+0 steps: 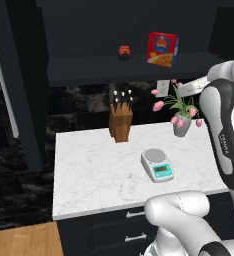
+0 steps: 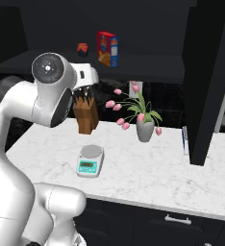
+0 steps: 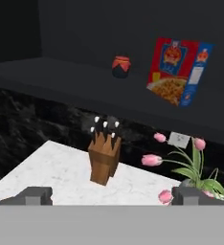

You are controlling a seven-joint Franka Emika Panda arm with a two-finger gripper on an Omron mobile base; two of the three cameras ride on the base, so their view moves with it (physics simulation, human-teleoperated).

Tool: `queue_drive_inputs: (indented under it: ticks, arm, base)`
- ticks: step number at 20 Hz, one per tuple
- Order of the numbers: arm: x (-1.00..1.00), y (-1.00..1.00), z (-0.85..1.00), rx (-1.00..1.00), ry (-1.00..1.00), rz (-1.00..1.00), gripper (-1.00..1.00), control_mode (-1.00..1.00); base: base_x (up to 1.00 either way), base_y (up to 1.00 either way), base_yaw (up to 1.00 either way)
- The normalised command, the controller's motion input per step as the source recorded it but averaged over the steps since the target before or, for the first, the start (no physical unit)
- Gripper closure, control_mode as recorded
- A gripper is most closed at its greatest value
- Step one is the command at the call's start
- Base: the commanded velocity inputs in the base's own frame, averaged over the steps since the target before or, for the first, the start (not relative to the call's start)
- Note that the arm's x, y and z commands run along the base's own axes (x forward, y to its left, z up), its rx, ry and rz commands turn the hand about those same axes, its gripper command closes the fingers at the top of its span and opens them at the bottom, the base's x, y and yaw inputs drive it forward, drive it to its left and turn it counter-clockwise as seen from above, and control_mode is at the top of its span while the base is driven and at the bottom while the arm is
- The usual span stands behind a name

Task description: Pick the boxed food and place it on the digital scale for weighing, and close the cabinet.

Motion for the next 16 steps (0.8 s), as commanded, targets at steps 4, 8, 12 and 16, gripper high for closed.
queue_drive_inputs:
  ticks: [4,8,12,16]
  arm:
    - [-0.04,-0.39,0.42,0.04,-0.19,0.10,-1.00,-1.00]
    - [0.00,-0.54,0.10,0.10,-0.23,0.21,-1.00,-1.00]
    - [0.07,-0.45,0.05,0.18,-0.20,0.21,-1.00,-1.00]
    - [0.15,-0.23,0.25,0.28,0.00,0.22,-1.00,-1.00]
  base:
    - [0.00,0.00,0.00]
    - [0.00,0.00,0.00]
    - [0.00,0.00,0.00]
    - [0.00,0.00,0.00]
